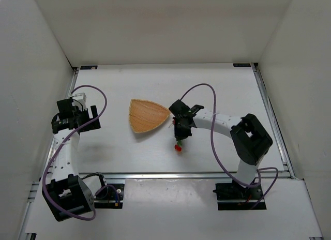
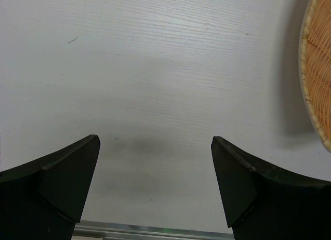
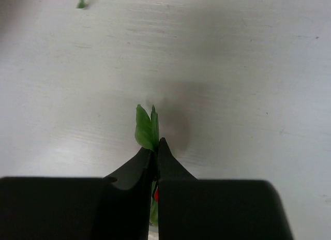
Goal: Place and organize the fake fruits in the fruit bowl
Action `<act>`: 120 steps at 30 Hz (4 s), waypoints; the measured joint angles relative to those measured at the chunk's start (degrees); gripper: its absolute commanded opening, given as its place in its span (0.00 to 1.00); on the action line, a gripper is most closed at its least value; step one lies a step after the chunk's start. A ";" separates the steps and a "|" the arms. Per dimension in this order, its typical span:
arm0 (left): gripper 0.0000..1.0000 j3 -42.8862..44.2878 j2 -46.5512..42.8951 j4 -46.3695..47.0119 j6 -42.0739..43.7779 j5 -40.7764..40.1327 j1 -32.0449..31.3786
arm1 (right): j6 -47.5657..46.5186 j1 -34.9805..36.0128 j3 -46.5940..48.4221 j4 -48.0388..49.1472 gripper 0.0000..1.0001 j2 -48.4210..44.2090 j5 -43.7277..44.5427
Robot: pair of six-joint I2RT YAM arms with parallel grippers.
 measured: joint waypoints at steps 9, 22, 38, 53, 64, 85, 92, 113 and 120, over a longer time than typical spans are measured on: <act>1.00 0.02 0.59 -0.04 0.00 0.22 -0.02 | -3.96 0.22 28.04 -3.04 0.05 1.22 -0.98; 1.00 4.22 3.80 -1.01 1.11 -1.73 -4.46 | -6.86 -0.04 54.34 -9.60 0.78 27.21 -6.84; 1.00 4.28 4.83 -1.53 1.11 -1.73 -4.57 | 13.29 -6.16 29.11 -7.85 0.53 10.03 8.92; 1.00 3.74 4.81 -1.53 1.11 -1.73 -4.57 | 27.91 -7.93 25.18 -10.14 0.53 17.11 5.44; 1.00 3.74 4.81 -1.53 1.11 -1.73 -4.57 | 30.34 -8.57 25.18 -10.14 0.20 18.69 4.26; 1.00 -2.71 -3.72 -2.51 24.92 -11.69 -27.41 | 17.66 -3.67 19.47 -8.76 0.02 -0.59 18.73; 1.00 -11.69 -4.24 -4.76 27.71 -15.52 -28.59 | 8.63 0.79 38.42 -4.63 0.02 10.36 15.06; 1.00 -14.36 -6.40 -4.63 26.49 -16.94 -28.61 | -3.82 1.20 37.62 -1.60 1.00 11.23 -2.82; 1.00 -14.36 -7.32 -3.41 24.11 -16.61 -26.84 | -8.17 -10.82 14.71 -0.83 1.00 -16.48 -3.28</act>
